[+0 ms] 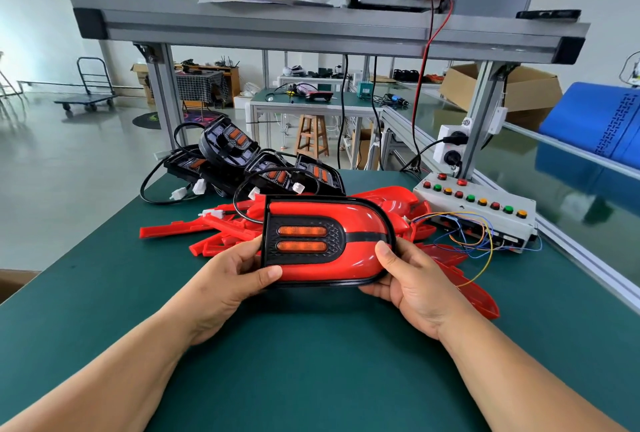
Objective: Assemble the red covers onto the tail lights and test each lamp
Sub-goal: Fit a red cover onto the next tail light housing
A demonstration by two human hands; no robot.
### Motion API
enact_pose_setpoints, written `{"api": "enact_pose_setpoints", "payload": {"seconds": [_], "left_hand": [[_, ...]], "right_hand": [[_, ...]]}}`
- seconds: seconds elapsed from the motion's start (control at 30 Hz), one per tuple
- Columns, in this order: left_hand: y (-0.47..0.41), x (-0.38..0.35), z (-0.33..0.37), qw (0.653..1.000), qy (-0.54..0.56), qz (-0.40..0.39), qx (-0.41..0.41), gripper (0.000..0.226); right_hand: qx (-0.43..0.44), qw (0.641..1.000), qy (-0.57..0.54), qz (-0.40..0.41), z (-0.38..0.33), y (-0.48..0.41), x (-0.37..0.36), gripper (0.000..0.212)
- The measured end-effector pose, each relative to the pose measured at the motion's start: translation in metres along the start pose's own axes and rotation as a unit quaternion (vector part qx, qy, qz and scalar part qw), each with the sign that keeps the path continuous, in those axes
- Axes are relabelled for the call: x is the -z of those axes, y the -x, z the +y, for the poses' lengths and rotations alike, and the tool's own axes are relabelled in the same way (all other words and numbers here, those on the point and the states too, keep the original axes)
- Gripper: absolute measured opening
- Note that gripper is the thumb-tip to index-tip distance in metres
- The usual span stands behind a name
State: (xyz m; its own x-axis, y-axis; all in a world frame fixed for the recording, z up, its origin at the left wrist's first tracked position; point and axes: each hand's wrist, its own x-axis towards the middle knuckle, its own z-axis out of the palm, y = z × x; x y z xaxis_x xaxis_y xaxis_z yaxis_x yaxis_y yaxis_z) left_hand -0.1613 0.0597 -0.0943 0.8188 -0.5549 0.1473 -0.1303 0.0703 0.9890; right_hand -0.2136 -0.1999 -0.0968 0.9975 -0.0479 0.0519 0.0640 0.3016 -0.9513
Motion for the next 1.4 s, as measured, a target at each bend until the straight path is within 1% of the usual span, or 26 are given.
{"api": "enact_pose_setpoints", "payload": {"seconds": [0.03, 0.13, 0.3, 0.47, 0.63, 0.83, 1.03, 1.13, 1.27, 1.4], "left_hand": [[0.000, 0.001, 0.001, 0.999, 0.030, -0.006, 0.011, 0.051], [0.000, 0.004, -0.001, 0.997, 0.068, -0.012, 0.022, 0.040], [-0.002, 0.001, -0.001, 0.998, 0.049, 0.014, 0.031, 0.041], [-0.002, -0.003, 0.000, 0.998, 0.050, 0.019, 0.025, 0.042], [-0.003, -0.006, -0.001, 0.999, 0.030, 0.036, -0.008, 0.045], [-0.004, -0.005, -0.002, 0.998, 0.047, 0.037, -0.015, 0.045], [-0.005, -0.002, -0.002, 0.998, 0.055, 0.039, 0.007, 0.044], [-0.005, 0.003, -0.002, 0.997, 0.069, 0.014, 0.030, 0.042], [-0.004, 0.009, -0.002, 0.994, 0.097, -0.024, 0.035, 0.040], [-0.005, 0.009, -0.003, 0.993, 0.113, -0.009, 0.033, 0.040]], "right_hand": [[-0.004, 1.000, -0.006, -0.002, -0.001, 0.000, 0.000, 0.041], [-0.017, 1.000, -0.024, -0.002, -0.002, -0.001, 0.001, 0.041], [-0.017, 1.000, 0.016, -0.009, -0.003, 0.000, -0.001, 0.048], [-0.012, 1.000, 0.013, -0.006, -0.002, 0.000, -0.002, 0.052], [-0.012, 1.000, -0.013, -0.012, -0.004, 0.000, -0.003, 0.047], [-0.009, 1.000, -0.016, -0.006, -0.006, 0.000, -0.003, 0.047], [-0.018, 1.000, -0.022, -0.009, -0.006, 0.003, -0.005, 0.048], [-0.025, 0.999, -0.016, -0.016, -0.008, 0.004, -0.005, 0.047], [-0.036, 0.999, -0.031, -0.026, -0.011, 0.004, -0.004, 0.044], [-0.034, 0.998, -0.047, -0.009, -0.011, 0.003, -0.003, 0.036]]}}
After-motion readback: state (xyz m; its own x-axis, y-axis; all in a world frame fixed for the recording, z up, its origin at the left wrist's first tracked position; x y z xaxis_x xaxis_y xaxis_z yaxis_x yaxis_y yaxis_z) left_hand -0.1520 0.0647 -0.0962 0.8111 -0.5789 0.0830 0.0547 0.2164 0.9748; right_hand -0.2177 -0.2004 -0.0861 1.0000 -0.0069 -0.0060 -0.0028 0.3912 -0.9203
